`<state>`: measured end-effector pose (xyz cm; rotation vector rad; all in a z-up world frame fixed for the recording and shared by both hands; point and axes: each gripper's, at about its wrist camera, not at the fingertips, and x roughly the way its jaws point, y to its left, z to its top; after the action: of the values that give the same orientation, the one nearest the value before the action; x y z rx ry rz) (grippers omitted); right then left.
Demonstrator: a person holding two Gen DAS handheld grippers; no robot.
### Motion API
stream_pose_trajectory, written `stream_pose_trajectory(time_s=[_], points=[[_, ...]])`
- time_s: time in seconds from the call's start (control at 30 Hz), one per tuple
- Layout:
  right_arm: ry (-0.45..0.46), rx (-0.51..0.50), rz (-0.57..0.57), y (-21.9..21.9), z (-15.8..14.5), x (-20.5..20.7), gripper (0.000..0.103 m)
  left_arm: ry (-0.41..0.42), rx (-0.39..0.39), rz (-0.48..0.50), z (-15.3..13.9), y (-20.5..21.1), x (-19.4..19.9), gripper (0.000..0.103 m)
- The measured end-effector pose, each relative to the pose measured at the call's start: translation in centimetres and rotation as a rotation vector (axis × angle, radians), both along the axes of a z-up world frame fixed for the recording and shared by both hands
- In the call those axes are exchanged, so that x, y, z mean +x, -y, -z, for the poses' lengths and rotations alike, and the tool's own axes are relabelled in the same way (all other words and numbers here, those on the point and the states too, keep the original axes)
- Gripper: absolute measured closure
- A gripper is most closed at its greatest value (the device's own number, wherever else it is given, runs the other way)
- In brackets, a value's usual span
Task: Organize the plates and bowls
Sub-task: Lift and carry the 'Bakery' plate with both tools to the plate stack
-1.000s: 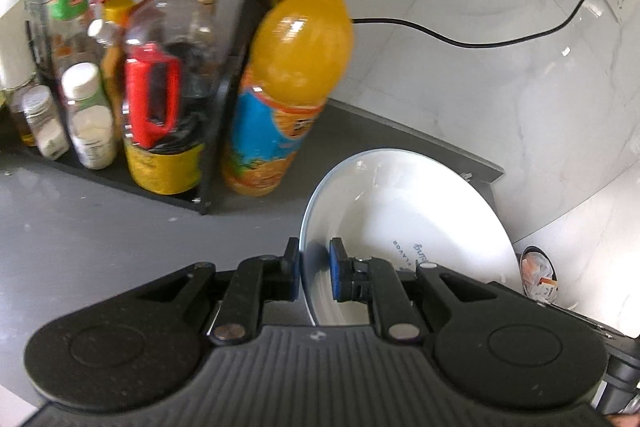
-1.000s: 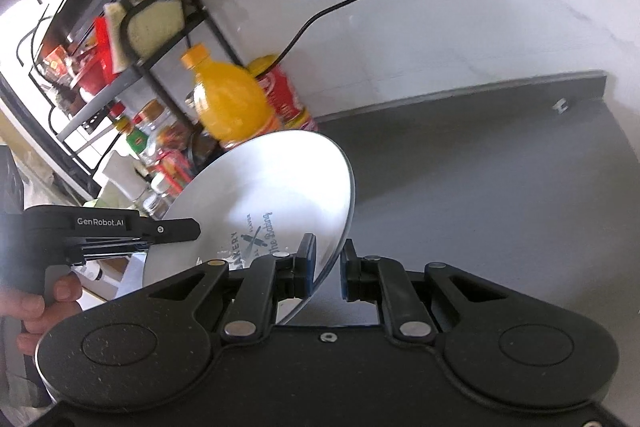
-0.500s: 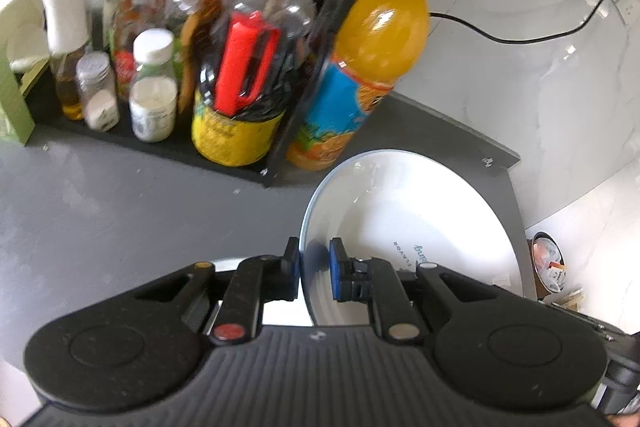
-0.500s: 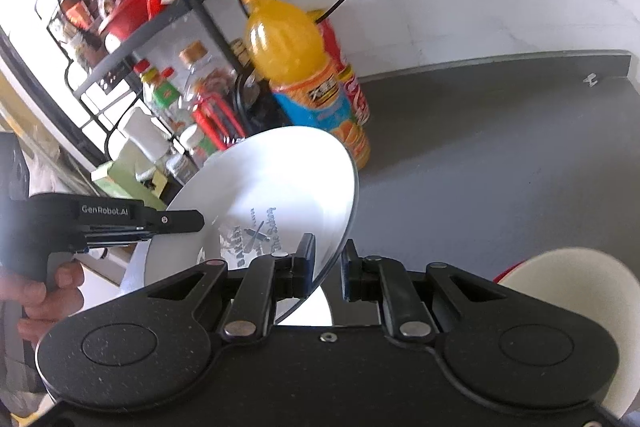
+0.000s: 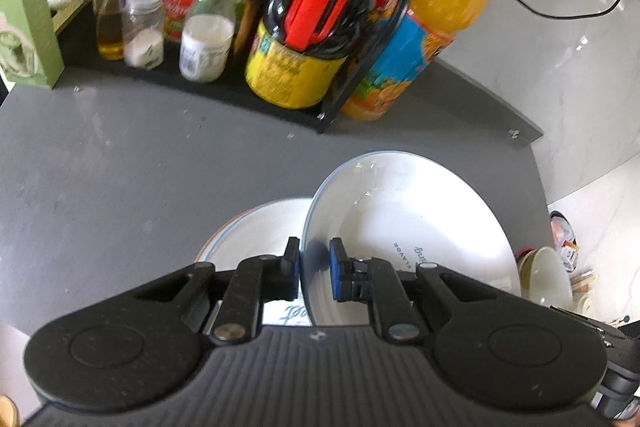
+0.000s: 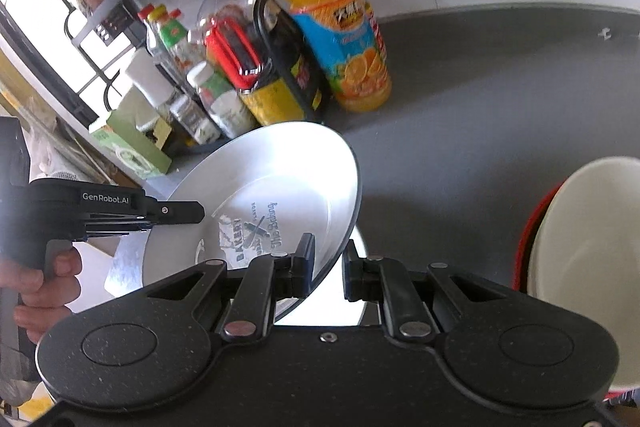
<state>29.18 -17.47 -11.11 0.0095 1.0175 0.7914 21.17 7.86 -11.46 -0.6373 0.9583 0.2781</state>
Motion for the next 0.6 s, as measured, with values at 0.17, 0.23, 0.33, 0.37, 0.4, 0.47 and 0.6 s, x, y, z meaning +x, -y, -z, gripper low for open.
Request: stream_pose_trajectory(time_s=[0.17,0.23,0.33,0.37,0.4,0.47,0.6], points=[[-0.018,-0.005,-0.001,-0.7,1.3,-0.8,0.089,-0.023,-0.009,0.0,1.5,-0.6,-0.9,0.09],[-0.017,-0.015,-0.01,-0.9,1.8,-1.1,0.089,-0.032,-0.008,0.005,2.0,-0.9,-1.3,0.09],[-0.024,-0.035,-0.013,-1.4,2.6,-1.5,0.089,-0.044,-0.009,0.009,3.0,-1.1,-1.7,0.09],[-0.027,-0.04,-0.012,-1.5,2.9,-1.6,0.089,-0.049,-0.013,0.009,3.3,-1.2,-1.8,0.09],[-0.032,-0.046,-0.012,-1.6,3.1,-1.7,0.089,-0.055,-0.017,0.008,3.7,-1.3,-1.9,0.09],[-0.04,-0.057,-0.008,-1.8,3.6,-2.0,0.089,-0.065,-0.02,0.012,4.3,-1.5,-2.0,0.09],[-0.055,-0.078,0.0,-2.0,4.4,-2.2,0.089,-0.086,-0.028,0.017,5.6,-1.7,-2.2,0.09]])
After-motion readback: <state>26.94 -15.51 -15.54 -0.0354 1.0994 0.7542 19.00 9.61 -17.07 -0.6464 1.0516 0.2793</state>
